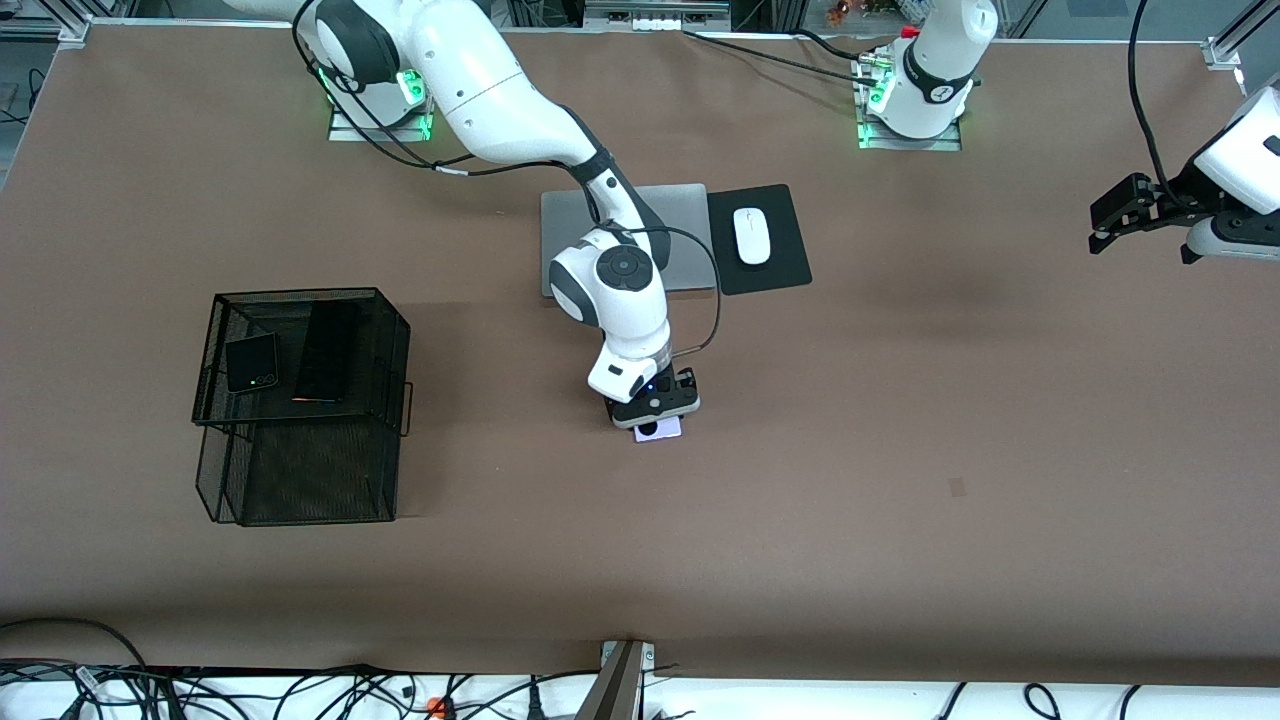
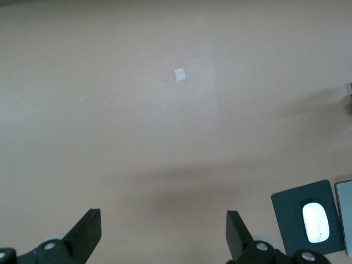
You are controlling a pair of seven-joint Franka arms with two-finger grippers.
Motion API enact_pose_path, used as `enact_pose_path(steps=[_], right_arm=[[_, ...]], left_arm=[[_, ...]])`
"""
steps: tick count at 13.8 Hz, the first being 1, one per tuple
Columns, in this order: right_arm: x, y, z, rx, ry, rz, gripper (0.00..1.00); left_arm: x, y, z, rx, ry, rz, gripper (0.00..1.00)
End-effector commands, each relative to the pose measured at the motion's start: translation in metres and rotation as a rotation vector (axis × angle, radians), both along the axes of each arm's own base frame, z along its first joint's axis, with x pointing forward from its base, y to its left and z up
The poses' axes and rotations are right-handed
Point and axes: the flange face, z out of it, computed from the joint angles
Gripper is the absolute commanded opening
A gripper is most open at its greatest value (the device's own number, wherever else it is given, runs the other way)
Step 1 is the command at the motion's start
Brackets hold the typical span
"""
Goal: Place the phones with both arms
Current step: 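Lift the white phone with the right gripper and carry it to the basket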
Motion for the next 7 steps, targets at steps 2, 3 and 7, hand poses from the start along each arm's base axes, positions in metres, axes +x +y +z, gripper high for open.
enact_pose_path(steps=[2,3,7], right_arm=[[0.001,0.002,0.025,-0.057,0.088,-0.040,0.00],[0.002,0.002,0.040,-0.081,0.111,-0.048,0.00],[0.001,-0.004,0.143,-0.115,0.172,-0.083,0.00]], left_arm=[[0.002,-0.002,0.006,-0.018,0.006,-0.002,1.00],[0.002,-0.002,0.006,-0.018,0.006,-0.002,1.00],[0.002,-0.002,0.006,-0.018,0.006,-0.002,1.00]])
